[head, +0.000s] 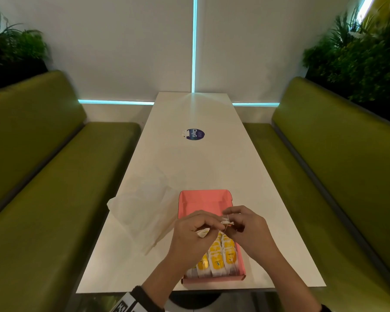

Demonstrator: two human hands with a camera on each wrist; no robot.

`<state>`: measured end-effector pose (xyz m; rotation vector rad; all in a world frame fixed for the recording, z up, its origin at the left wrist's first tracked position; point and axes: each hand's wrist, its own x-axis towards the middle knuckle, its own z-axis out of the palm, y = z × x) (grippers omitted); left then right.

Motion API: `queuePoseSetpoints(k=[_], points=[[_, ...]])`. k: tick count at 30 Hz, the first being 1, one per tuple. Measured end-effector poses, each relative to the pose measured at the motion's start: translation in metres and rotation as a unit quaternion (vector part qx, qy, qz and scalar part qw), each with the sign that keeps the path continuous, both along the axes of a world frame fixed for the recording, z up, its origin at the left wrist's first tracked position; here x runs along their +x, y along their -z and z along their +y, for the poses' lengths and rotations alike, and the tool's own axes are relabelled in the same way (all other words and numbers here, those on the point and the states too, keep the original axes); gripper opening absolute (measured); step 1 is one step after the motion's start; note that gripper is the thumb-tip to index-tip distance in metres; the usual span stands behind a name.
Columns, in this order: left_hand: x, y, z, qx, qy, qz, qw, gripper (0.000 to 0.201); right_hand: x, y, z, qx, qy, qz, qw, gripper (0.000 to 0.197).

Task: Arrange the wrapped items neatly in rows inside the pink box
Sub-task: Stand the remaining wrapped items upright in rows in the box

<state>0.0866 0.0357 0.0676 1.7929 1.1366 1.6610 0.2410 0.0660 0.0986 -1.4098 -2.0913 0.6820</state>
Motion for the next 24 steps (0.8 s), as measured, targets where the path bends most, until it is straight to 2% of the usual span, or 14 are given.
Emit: queuePoseSetpoints(k=[3,7,10,14,17,20,24], points=[[-0.001,-0.002,0.0,-0.048,0.017,-0.024,0.998,0.031,0.003,0.001,0.001,-0.052,-0.019,0.06,0.997,0.021],[-0.002,-0.009,-0.001,-0.075,0.024,-0.048,0.996,0.032,0.006,-0.004,0.0,-0.151,-0.03,0.183,0.971,0.023],[-0.003,-0.013,0.0,-0.084,0.035,-0.066,0.994,0.027,0.007,-0.006,0.0,-0.173,-0.035,0.23,0.957,0.02],[-0.001,-0.013,-0.002,-0.113,0.038,-0.072,0.99,0.038,0.007,-0.006,0.002,-0.164,-0.032,0.245,0.955,0.016],[0.002,-0.013,-0.004,-0.135,0.039,-0.107,0.984,0.036,0.007,-0.004,0.001,-0.177,-0.033,0.247,0.952,0.022],[0.003,-0.013,-0.003,-0.166,0.038,-0.147,0.974,0.036,0.004,-0.001,-0.002,-0.19,-0.034,0.231,0.954,0.024],[0.005,-0.015,-0.005,-0.167,0.044,-0.164,0.971,0.041,0.003,0.002,-0.003,-0.166,-0.017,0.19,0.968,0.014]])
